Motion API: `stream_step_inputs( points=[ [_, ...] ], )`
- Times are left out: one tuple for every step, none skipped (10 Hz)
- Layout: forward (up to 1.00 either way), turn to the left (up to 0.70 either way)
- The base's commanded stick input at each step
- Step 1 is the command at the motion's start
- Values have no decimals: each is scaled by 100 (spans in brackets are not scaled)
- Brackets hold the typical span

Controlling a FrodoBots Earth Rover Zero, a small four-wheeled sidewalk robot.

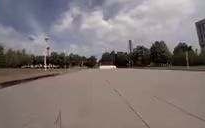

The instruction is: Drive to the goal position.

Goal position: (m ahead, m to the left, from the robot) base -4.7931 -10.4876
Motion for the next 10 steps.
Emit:
stream_step_inputs(
  points=[
    [100, 0],
    [100, 0],
    [100, 0],
    [100, 0],
    [100, 0],
    [100, 0],
    [100, 0],
    [100, 0],
    [100, 0],
    [100, 0]
  ],
)
